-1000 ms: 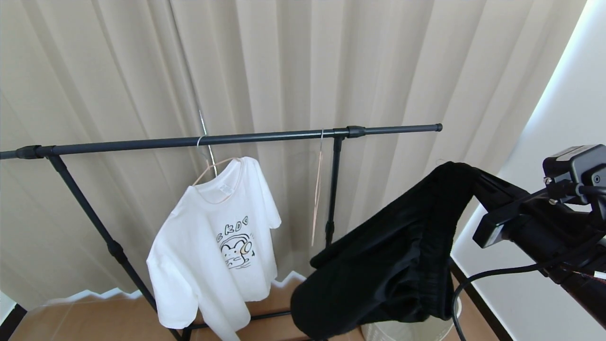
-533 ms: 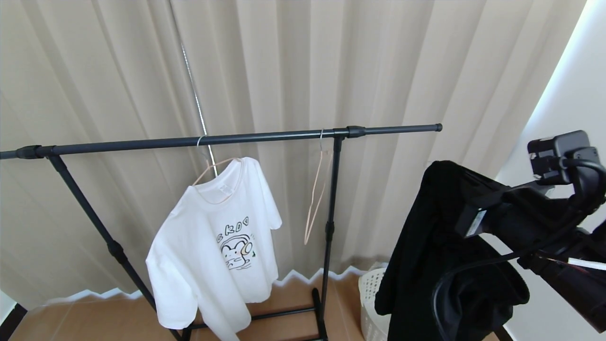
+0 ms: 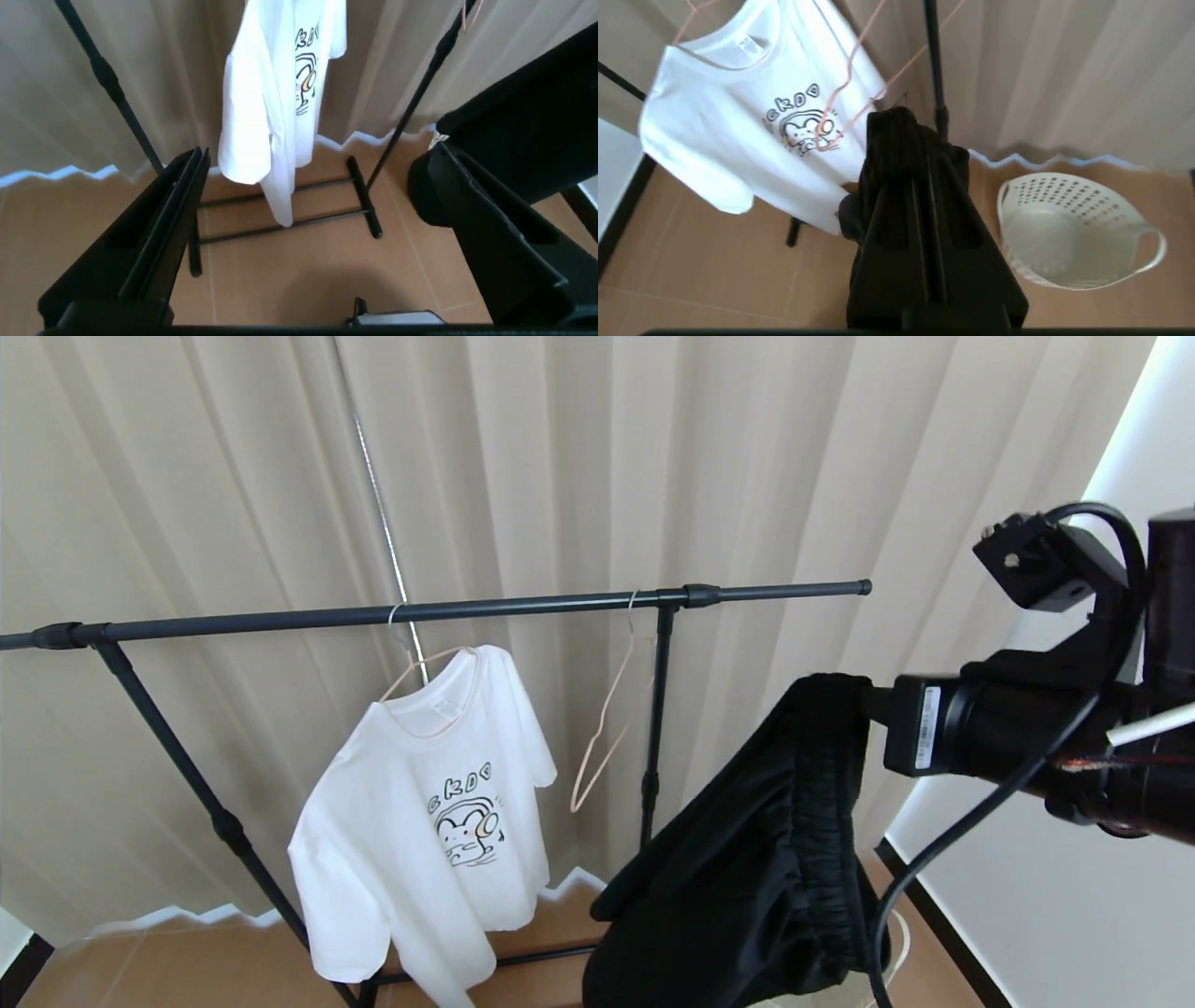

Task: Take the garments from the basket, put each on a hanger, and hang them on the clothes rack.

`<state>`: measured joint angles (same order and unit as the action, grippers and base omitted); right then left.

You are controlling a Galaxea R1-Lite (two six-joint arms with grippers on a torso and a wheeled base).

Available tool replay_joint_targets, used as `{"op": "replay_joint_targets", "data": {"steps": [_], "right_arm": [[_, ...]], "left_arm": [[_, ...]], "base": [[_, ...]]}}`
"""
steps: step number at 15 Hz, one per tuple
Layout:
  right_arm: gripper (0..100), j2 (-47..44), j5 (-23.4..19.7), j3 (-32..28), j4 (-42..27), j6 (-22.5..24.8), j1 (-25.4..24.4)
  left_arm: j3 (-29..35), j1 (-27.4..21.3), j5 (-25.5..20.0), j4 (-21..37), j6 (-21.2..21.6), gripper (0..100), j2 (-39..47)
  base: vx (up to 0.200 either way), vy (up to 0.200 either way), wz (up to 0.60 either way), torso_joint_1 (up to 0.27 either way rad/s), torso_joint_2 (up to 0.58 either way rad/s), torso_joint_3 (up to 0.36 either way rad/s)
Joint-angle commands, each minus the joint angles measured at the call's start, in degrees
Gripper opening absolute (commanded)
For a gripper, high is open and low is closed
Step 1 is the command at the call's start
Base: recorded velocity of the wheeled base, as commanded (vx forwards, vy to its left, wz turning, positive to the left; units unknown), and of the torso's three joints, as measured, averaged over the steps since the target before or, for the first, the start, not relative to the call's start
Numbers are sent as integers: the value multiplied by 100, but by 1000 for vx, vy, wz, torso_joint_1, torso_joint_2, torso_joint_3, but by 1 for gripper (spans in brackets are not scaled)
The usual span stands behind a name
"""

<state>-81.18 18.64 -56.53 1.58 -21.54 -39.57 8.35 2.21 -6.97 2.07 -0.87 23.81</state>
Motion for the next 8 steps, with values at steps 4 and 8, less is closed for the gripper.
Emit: {"op": "replay_joint_targets", "data": {"steps": [4,8], "right_arm": [[0,-1331,-124,-561,668,-817,-95],[0,-1577,70,-614,852,-825,-191]], "left_arm": [[1767,-1249,249,4,-854,100,3367],[2434,-2936,891,-31,-1724,100,4527]], "base": [[0,0,0,0,0,0],[0,0,0,0,0,0]]}}
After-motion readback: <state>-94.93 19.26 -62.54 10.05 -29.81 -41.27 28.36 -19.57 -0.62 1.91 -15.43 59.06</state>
